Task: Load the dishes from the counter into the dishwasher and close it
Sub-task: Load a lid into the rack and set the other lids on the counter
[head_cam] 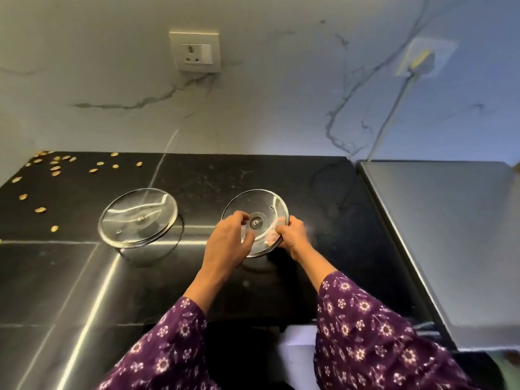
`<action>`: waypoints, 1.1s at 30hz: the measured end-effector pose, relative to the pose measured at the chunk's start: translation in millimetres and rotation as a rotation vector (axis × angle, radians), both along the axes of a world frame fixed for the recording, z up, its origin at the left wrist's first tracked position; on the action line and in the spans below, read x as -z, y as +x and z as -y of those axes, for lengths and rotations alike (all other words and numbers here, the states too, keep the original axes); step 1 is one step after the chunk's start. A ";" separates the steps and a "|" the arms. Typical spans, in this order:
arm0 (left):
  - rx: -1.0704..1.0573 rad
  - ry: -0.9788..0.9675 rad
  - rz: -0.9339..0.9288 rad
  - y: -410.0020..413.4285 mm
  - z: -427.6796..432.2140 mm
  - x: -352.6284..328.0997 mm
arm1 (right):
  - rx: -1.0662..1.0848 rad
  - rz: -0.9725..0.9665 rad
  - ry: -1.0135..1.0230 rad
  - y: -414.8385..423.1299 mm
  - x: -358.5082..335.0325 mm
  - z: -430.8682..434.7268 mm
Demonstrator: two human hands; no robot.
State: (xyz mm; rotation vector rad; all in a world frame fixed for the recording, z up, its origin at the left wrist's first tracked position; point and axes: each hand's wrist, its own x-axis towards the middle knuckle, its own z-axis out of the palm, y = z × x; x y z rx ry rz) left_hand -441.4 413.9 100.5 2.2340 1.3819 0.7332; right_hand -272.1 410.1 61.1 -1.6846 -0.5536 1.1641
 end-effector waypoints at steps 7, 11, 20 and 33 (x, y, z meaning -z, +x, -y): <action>0.292 0.042 0.085 110.7 19.4 -13.9 | 0.229 0.219 0.058 120.2 -16.7 102.6; 0.502 0.030 0.090 180.3 51.8 -12.8 | 0.449 0.353 0.093 182.3 -34.8 181.3; 0.938 -0.050 0.032 324.1 184.1 -2.9 | 0.901 0.446 0.096 270.6 -60.7 384.2; 1.312 0.074 -0.125 476.4 367.2 54.6 | 0.984 0.765 -0.454 347.7 28.5 617.7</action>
